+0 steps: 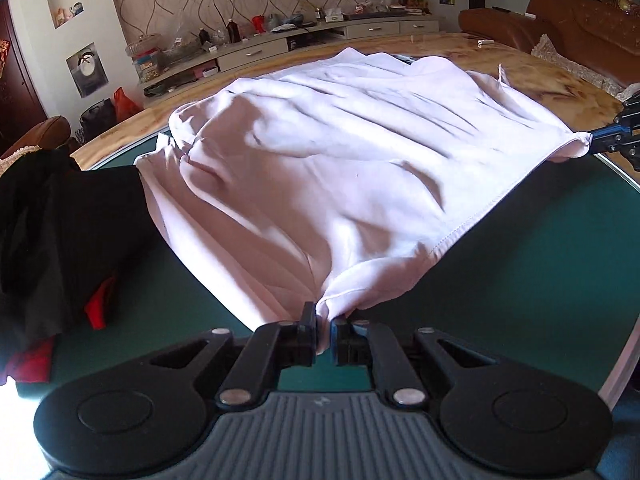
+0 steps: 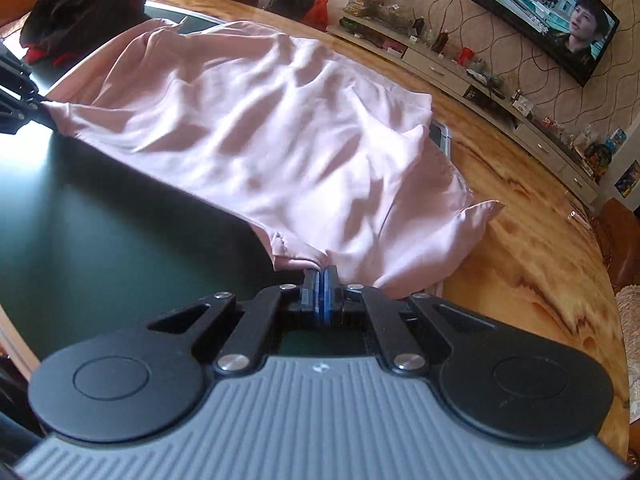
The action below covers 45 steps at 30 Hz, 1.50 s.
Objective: Fold clothes
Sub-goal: 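Lay the stretched pink shirt flat on the table and open both tools, then move the left tool toward the black and red clothes pile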
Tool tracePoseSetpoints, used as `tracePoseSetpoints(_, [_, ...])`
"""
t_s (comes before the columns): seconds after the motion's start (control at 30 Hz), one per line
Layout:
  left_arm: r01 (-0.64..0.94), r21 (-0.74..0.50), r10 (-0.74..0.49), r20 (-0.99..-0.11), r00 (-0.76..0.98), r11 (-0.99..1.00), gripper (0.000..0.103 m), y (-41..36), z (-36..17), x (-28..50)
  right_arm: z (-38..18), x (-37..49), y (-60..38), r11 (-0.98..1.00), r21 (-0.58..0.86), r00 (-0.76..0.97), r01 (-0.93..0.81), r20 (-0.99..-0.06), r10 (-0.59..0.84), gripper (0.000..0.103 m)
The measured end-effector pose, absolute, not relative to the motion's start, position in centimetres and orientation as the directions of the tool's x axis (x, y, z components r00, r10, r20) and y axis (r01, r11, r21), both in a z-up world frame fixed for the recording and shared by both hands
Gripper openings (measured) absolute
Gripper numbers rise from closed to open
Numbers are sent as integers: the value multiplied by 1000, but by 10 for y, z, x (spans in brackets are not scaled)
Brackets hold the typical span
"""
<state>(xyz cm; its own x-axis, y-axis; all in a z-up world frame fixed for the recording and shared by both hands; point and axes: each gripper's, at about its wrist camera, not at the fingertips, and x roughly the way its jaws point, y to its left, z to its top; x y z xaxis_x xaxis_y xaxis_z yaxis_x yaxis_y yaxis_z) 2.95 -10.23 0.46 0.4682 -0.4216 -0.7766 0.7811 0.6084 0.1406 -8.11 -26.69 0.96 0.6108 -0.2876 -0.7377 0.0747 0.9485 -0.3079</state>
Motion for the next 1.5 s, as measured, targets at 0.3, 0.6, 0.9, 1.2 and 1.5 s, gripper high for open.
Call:
tracePoseSetpoints(0.3, [796, 82, -463, -776, 429, 600, 81, -75, 19, 21, 10, -95, -253, 964, -259, 594, 62, -766, -244, 5])
tracePoseSetpoints(0.6, [362, -73, -301, -716, 630, 929, 83, -6, 53, 119, 44, -105, -266, 978, -19, 696, 207, -700, -161, 42])
tracePoseSetpoints(0.9, [42, -22, -43, -801, 597, 999, 93, -27, 35, 220, 38, -83, -249, 944, 36, 736, 328, -636, -231, 44])
tracePoseSetpoints(1.2, [-45, 22, 45, -798, 601, 999, 103, -28, 29, 316, 21, -77, -256, 911, 78, 698, 405, -669, -254, 46])
tracePoseSetpoints(1.5, [-86, 58, 99, -777, 621, 995, 103, -39, 29, 400, 7, -82, -260, 872, 122, 670, 475, -692, -269, 46])
